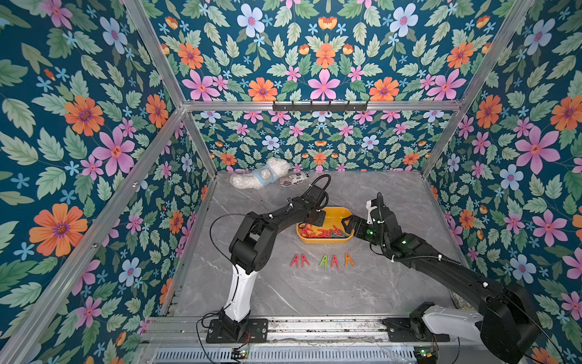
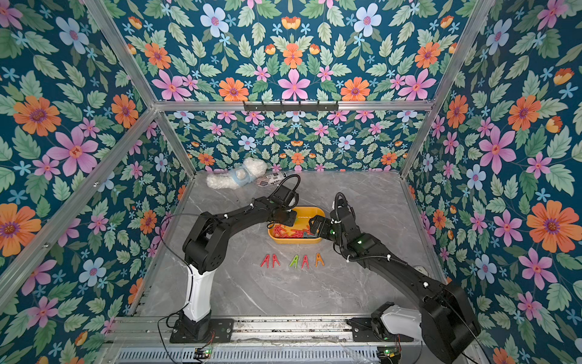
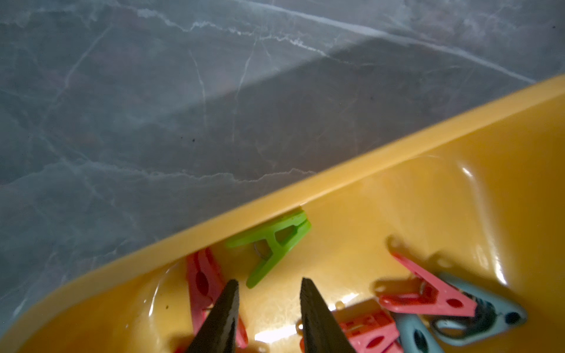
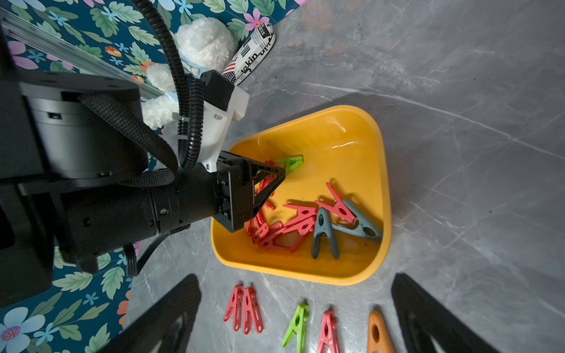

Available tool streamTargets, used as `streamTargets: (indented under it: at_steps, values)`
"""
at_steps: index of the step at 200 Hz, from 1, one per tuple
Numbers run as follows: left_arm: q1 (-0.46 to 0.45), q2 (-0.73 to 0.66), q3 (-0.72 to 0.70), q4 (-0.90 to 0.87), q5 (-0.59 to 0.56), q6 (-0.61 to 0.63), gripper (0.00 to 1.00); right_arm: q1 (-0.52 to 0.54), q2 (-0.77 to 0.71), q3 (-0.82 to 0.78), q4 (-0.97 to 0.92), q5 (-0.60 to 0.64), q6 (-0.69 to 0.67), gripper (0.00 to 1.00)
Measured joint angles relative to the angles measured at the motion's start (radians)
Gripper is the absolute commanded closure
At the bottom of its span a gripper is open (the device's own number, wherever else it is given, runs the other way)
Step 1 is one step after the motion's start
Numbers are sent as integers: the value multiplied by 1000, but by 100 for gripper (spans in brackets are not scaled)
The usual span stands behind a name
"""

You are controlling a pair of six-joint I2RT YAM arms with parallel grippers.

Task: Take the clothespins out of the storage box
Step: Pick up the clothespin from the storage box.

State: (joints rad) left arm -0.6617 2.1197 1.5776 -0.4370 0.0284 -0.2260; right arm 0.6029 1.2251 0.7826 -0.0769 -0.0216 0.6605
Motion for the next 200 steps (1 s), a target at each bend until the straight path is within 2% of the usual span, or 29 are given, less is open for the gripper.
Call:
streamTargets:
  at_steps: [108, 146, 200]
  values:
    - [0, 73, 78, -12, -29, 68, 64, -1, 13, 3, 6, -8, 0, 1]
    - [-6, 71, 64, -14, -21, 71, 69, -3, 14, 3, 5, -8, 0, 1]
    - [-21, 44, 19, -36, -14, 71, 70, -3, 22, 8, 6, -20, 0, 1]
